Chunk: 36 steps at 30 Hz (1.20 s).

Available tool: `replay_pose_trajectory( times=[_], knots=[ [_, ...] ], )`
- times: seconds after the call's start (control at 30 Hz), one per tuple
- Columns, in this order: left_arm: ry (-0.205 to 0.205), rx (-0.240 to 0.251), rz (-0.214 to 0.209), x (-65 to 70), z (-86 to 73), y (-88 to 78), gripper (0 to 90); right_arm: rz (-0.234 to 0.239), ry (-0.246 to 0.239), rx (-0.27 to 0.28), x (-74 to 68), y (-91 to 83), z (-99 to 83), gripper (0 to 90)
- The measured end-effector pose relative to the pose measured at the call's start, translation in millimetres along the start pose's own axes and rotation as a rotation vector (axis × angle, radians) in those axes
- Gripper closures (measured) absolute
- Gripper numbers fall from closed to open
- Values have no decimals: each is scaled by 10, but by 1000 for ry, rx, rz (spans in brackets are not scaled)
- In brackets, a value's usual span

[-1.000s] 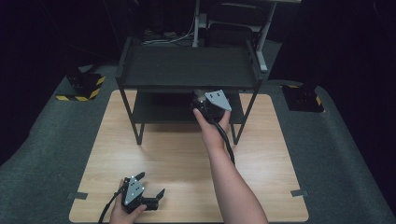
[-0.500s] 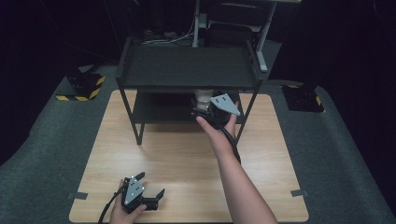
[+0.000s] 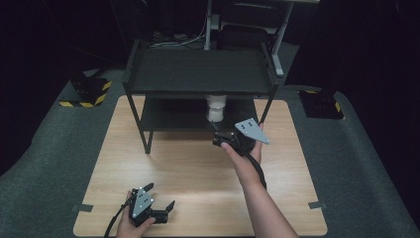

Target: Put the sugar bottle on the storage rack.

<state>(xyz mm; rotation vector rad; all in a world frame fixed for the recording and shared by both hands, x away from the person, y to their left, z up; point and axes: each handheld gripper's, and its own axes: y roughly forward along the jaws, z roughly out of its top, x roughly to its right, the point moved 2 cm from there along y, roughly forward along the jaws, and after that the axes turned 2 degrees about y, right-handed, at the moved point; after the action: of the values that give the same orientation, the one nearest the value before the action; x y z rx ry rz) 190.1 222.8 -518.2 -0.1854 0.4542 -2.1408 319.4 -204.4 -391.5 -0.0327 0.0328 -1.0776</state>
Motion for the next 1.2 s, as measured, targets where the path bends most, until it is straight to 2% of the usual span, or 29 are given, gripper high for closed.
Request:
replay_pose_trajectory(
  times=[0.27, 0.67, 0.8, 1.0, 1.2],
  knots=[
    [5, -1, 1, 4, 2, 0, 4, 33, 7, 5, 87, -279, -171, 0],
    [10, 4, 5, 14, -6, 0, 5, 75, -1, -3, 226, -739, -549, 0],
    [11, 5, 6, 17, -7, -2, 4, 80, -7, -10, 280, -891, -693, 0],
    [9, 4, 8, 19, -5, 0, 5, 79, 20, -38, 362, -1081, -885, 0],
    [11, 3, 10, 24, -5, -1, 5, 66, 6, -72, 419, -1227, -1079, 0]
  ],
)
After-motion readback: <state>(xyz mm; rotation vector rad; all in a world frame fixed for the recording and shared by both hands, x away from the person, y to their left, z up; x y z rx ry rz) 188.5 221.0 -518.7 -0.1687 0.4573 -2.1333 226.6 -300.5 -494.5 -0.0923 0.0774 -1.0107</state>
